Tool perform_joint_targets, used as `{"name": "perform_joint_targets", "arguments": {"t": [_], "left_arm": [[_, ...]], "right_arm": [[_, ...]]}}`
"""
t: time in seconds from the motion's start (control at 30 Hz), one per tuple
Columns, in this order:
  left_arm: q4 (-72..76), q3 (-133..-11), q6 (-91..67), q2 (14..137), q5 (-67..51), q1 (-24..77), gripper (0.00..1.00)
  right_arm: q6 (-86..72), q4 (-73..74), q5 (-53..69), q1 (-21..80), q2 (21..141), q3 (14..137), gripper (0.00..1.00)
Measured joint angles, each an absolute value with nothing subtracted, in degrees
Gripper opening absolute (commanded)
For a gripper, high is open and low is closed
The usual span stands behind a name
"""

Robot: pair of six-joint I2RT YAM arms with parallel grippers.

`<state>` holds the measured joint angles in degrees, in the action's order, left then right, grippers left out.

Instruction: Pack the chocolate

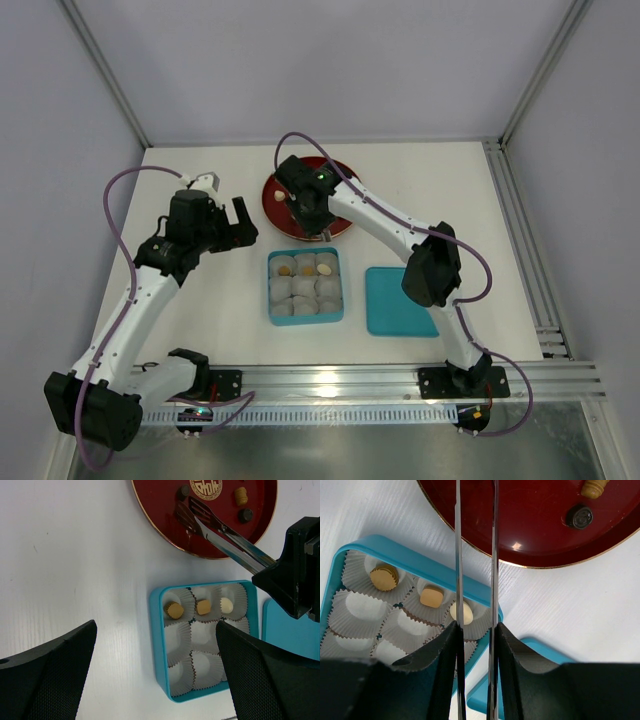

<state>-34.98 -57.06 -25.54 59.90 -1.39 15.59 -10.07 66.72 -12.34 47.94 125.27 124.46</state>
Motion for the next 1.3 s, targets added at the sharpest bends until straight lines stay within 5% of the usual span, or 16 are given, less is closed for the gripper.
{"name": "perform_joint_targets", "arguments": {"t": [1.3], "left_arm": [[-35.0, -57.1, -25.5, 60.3, -1.6, 15.2, 1.0]], "right_arm": [[-10.1, 67.1, -14.2, 47.9, 123.3, 124.5, 0.34]]}}
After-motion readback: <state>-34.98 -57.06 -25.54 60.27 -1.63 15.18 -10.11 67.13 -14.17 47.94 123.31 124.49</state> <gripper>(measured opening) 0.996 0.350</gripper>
